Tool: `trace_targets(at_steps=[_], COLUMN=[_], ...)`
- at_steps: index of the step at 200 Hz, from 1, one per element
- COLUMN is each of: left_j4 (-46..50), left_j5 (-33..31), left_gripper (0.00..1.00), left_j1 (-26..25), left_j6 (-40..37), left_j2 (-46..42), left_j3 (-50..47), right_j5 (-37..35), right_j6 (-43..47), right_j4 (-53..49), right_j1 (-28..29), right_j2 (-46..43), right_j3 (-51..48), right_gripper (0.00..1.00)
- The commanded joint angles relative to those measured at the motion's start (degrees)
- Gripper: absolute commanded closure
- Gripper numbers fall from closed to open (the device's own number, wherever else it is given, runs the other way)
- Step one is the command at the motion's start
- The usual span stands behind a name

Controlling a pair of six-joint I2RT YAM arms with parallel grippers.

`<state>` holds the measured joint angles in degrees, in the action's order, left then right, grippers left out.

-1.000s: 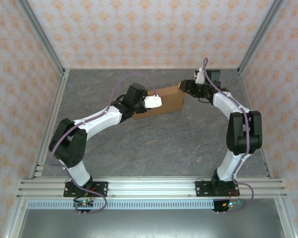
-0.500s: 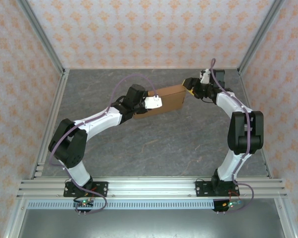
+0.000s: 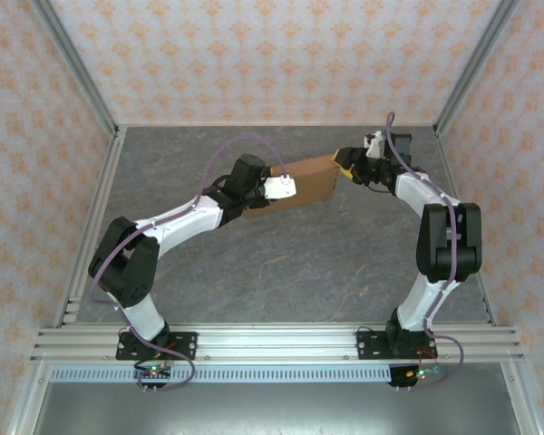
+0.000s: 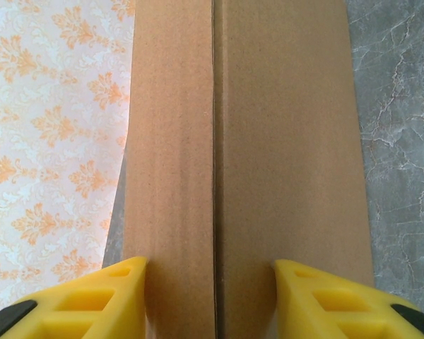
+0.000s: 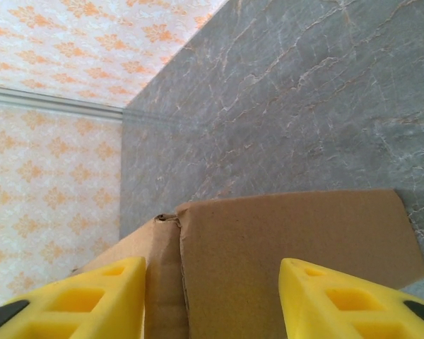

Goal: Fold the paper box

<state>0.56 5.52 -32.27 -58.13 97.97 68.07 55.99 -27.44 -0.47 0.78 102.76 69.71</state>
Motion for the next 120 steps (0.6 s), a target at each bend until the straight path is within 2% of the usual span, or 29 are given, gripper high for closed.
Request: trace_targets(at_steps=[1, 120], left_j4=[5.69, 5.19], left_j5=[-0.85, -0.07], left_gripper=[0.55, 0.55], left_j1=[-0.08, -0.15], left_j6=[0.91, 2.04], left_j2=[0.45, 0.93], left_j3=[-1.41, -2.16], right_j5=[1.43, 3.46], right_j6=[0.11, -8.18], right_j4=[1.27, 15.14], right_j1=[-0.41, -1.08], right_j2=[-1.25, 4.81], right_j3=[-1.95, -9.68], right_gripper=[0.53, 0.73])
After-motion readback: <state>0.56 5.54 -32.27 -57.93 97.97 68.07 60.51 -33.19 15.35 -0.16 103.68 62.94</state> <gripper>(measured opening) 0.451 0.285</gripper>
